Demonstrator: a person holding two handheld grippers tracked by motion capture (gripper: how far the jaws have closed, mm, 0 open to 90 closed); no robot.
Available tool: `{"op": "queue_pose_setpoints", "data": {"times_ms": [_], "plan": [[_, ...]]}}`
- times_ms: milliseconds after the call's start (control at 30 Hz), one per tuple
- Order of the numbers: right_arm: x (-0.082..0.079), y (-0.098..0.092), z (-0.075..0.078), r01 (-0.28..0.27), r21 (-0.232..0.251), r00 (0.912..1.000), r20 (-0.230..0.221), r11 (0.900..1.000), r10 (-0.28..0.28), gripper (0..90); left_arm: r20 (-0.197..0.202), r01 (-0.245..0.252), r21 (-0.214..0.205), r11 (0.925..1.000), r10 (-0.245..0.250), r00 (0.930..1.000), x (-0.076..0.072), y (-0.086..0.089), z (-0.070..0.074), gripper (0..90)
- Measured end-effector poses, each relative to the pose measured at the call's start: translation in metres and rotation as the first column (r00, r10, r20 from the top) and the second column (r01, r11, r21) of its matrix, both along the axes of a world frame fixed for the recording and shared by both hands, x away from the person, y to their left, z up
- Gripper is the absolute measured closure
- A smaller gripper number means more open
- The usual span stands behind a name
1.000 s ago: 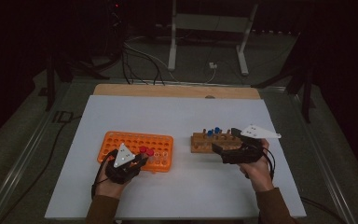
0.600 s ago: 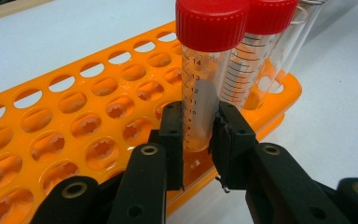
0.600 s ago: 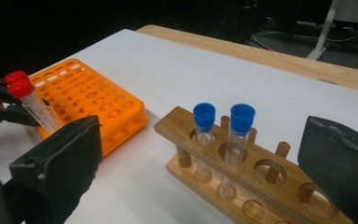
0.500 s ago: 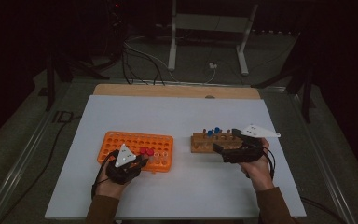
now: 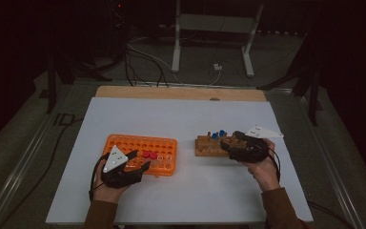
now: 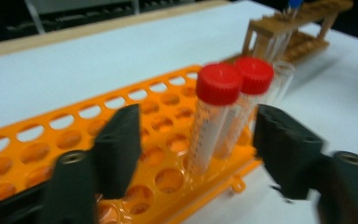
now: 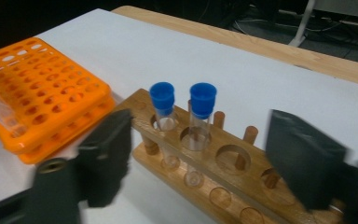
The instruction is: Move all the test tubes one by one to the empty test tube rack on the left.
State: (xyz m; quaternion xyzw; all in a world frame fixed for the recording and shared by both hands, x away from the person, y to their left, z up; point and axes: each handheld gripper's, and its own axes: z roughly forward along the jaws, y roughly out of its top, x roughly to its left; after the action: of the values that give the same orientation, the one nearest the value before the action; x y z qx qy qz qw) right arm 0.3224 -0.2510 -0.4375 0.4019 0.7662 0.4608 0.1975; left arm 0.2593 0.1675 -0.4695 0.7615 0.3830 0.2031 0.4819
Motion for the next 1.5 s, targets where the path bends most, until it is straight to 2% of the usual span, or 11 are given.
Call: {"op": "queue_pose_setpoints", "data": {"times_ms": [100,167,200,267,333,433,533,700,900,1067,1500], "plan": [[0.004,0.0,-0.005,-0.006,-0.016,0.9998,0.022,0.9999,0.006,47.9,0.005,-0.028,-0.016,0.9995,0.028,0.9996,0.0,0.0,0.002,18.6],[0.007,0.001,-0.008,-0.005,-0.021,0.9996,0.029,0.9998,0.005,53.6,0.008,-0.049,-0.024,0.9985,0.049,0.9987,0.0,0.0,0.003,14.2],[0.009,0.002,-0.009,-0.001,-0.022,0.9996,0.028,0.9998,0.001,56.6,0.007,-0.067,-0.026,0.9974,0.068,0.9977,0.001,0.001,0.003,8.1],[0.012,0.004,-0.012,-0.004,-0.018,0.9997,0.024,0.9998,0.005,60.3,0.008,-0.093,-0.043,0.9947,0.094,0.9956,0.001,0.003,0.005,1.6],[0.015,0.006,-0.015,-0.003,-0.018,0.9998,0.02,0.9998,0.003,64.3,0.016,-0.118,-0.072,0.9904,0.119,0.9928,0.0,0.007,0.007,0.8],[0.018,0.007,-0.018,-0.006,-0.009,0.9999,0.014,0.9999,0.006,68.6,0.015,-0.124,-0.114,0.9857,0.126,0.9919,0.0,0.012,0.007,0.8],[0.021,0.01,-0.02,-0.01,-0.001,0.9999,0.005,0.9999,0.01,70.4,0.011,-0.115,-0.135,0.9842,0.118,0.993,0.0,0.015,0.008,2.3],[0.024,0.012,-0.024,-0.009,0.012,1.0,-0.002,0.9999,0.009,72.8,0.006,-0.113,-0.123,0.9859,0.114,0.9934,0.001,0.014,0.006,4.8],[0.025,0.017,-0.026,-0.016,-0.006,0.9999,-0.001,0.9998,0.016,76.4,0.004,-0.134,-0.118,0.984,0.135,0.9908,0.0,0.012,0.006,1.2],[0.024,0.017,-0.025,-0.01,-0.013,0.9999,0.003,0.9999,0.01,76.9,-0.002,-0.123,-0.116,0.9855,0.124,0.9923,0.001,0.012,0.006,1.3],[0.016,0.013,-0.002,-0.003,0.012,0.9984,0.057,0.9999,0.002,77.0,0.003,-0.136,-0.104,0.9852,0.137,0.9905,0.001,0.011,0.005,0.8]]}}
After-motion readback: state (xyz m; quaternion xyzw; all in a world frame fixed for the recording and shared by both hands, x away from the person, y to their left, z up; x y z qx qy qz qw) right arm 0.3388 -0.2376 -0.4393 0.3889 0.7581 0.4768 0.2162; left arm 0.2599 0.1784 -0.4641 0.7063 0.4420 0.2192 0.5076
